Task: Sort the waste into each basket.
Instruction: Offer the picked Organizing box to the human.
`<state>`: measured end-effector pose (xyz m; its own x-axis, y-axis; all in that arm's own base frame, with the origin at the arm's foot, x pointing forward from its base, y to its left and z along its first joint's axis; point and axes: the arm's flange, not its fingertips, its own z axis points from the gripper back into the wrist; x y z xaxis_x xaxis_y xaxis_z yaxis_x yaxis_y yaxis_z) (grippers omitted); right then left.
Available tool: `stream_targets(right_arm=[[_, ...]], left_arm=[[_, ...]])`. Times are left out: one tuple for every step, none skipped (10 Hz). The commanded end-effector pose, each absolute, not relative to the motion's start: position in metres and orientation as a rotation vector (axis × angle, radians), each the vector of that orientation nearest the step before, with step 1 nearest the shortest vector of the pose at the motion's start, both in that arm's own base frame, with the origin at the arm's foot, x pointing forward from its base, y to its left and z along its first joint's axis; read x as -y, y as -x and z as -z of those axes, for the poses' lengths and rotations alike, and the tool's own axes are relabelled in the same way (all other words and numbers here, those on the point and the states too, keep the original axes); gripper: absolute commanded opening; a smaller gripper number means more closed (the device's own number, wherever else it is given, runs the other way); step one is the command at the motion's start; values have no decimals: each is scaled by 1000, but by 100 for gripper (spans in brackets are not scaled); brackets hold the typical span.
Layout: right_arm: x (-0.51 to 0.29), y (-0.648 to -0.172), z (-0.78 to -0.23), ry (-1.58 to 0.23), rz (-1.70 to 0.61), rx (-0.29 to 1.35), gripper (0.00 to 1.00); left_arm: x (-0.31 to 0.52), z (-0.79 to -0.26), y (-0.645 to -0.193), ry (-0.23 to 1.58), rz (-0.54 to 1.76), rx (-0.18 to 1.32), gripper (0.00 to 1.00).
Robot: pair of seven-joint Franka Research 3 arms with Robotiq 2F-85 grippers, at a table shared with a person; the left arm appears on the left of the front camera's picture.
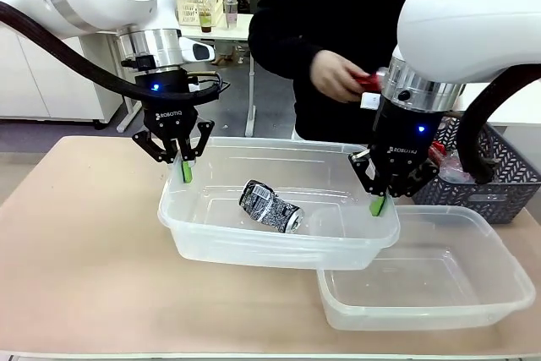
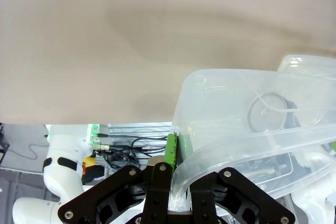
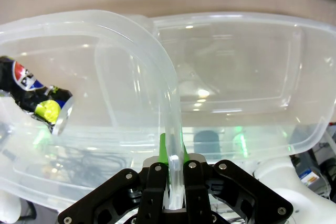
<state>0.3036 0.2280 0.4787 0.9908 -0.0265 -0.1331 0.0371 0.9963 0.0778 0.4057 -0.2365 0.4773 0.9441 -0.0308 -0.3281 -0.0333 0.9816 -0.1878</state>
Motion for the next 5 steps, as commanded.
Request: stream_targets(right_arm=[[-230,-305,-483,-68,17,-144,4],[-230,-305,-483,-68,17,-144,4],[-230,-305,-483,-68,17,-144,4],[-230,-305,-483,-68,17,-144,4],[-230,-305,-483,-68,17,-144,4]], left_arm=[[236,-481,-405,208,-39,-337,6],[236,-481,-405,208,-39,-337,6],[236,-481,-405,208,-39,-337,6],[236,-481,-405,208,-39,-337,6],[236,-481,-405,208,-39,-337,6]])
